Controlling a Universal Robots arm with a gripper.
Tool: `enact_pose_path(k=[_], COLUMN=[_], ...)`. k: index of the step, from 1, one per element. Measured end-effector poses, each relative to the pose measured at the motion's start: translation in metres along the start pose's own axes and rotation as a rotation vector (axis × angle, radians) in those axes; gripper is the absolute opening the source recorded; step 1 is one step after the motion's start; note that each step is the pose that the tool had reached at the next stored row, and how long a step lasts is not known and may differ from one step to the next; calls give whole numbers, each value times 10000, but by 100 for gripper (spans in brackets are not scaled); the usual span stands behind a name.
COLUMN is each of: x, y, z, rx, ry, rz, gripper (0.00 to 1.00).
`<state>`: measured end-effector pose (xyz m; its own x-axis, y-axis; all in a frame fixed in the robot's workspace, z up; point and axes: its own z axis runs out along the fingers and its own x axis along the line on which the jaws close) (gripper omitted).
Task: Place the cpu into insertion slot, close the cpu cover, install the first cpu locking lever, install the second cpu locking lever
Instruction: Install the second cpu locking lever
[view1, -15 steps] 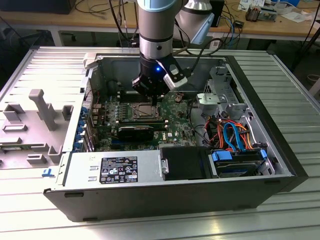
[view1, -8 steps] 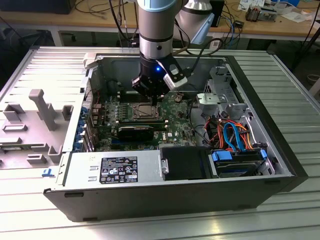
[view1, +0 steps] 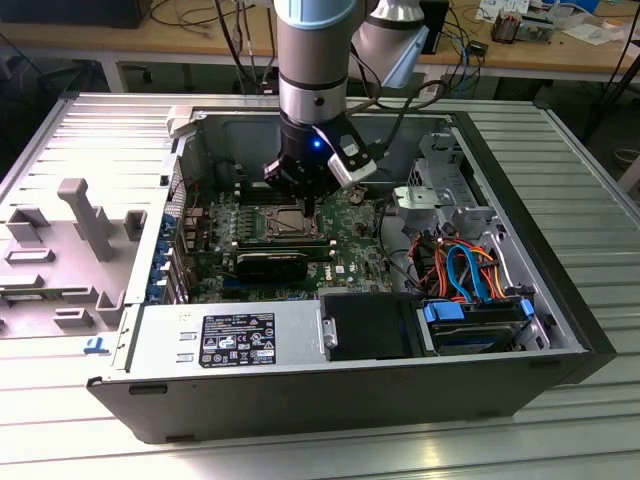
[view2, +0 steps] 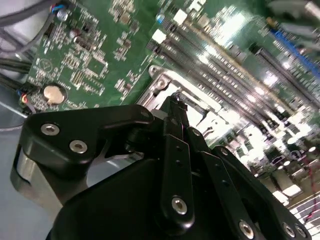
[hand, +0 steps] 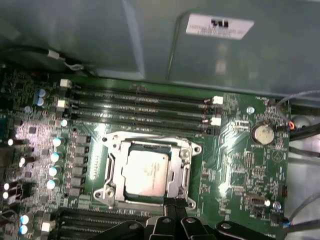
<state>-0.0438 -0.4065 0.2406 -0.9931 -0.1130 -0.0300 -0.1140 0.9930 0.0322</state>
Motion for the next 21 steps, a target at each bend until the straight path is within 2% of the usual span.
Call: enact_pose_path(k=[3,7,15,16,18,20,21], x=[-1,26,49,50,54,61,63], y=[-106,-113,-178,-186,-213,-261,-275], z=[21,65,71,71,70,68,68], rx=[-9,-7,-23,-60,-262,-658,-722], ry=[7,9,6,2,-20,-67,-74], rz=[0,1,-1,0,7,17,19], gripper=[11,11,11,11,11,11,11])
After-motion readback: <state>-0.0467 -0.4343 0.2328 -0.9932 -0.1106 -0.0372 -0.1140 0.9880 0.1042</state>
